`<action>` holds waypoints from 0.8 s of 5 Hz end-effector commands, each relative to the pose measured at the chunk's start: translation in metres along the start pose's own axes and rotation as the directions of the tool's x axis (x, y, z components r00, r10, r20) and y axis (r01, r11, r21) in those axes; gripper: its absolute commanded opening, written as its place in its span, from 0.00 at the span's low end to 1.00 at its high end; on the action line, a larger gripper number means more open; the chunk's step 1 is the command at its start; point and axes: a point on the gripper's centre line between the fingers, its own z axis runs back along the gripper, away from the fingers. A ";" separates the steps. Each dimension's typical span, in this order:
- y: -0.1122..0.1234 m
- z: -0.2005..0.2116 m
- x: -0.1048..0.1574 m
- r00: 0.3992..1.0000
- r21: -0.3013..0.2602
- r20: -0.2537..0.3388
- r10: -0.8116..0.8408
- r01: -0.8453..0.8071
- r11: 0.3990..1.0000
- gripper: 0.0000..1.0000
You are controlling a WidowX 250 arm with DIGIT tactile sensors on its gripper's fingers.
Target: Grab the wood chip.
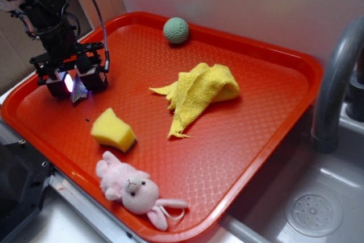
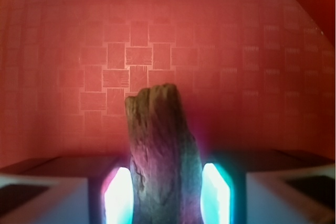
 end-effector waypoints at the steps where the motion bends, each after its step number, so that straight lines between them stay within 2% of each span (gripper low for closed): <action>1: 0.007 0.000 -0.004 1.000 0.010 0.000 -0.002 0.002 1.000 0.00; 2: 0.001 0.050 0.000 0.999 -0.037 0.046 -0.028 0.029 0.999 0.00; 3: -0.016 0.099 0.004 0.989 -0.077 0.141 -0.048 0.059 0.995 0.00; 4: -0.036 0.149 -0.002 0.976 -0.092 0.172 -0.132 0.149 0.985 0.00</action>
